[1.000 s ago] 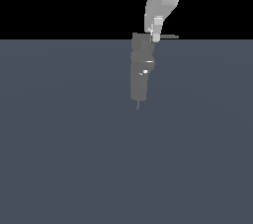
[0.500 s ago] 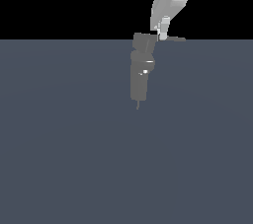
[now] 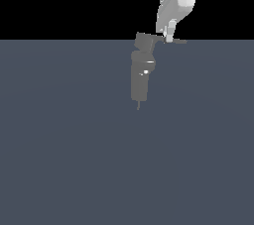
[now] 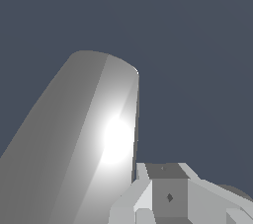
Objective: Turn on the faucet by rotating a designated handle.
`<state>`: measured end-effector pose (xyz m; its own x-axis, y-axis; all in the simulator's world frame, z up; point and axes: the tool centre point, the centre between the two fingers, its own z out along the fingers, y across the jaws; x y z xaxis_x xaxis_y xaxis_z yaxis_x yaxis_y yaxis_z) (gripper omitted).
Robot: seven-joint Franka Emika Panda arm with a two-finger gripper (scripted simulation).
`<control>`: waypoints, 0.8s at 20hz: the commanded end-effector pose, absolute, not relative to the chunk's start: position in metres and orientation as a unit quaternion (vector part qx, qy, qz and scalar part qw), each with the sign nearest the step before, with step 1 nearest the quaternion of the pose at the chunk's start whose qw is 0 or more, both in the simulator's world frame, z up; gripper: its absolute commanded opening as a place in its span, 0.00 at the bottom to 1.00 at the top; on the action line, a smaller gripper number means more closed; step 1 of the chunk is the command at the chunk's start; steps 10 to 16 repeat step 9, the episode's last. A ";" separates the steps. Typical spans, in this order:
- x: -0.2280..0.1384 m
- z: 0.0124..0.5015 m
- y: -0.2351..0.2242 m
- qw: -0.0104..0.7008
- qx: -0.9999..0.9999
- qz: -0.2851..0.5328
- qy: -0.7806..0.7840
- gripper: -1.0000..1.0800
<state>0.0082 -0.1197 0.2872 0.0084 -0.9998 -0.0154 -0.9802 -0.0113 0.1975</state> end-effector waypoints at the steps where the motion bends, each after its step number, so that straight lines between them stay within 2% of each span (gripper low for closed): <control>1: 0.008 0.285 -0.150 0.068 0.693 -0.073 -0.714 0.00; 8: 0.021 0.283 -0.170 0.067 0.691 -0.072 -0.716 0.00; 16: 0.021 0.283 -0.170 0.067 0.691 -0.072 -0.716 0.00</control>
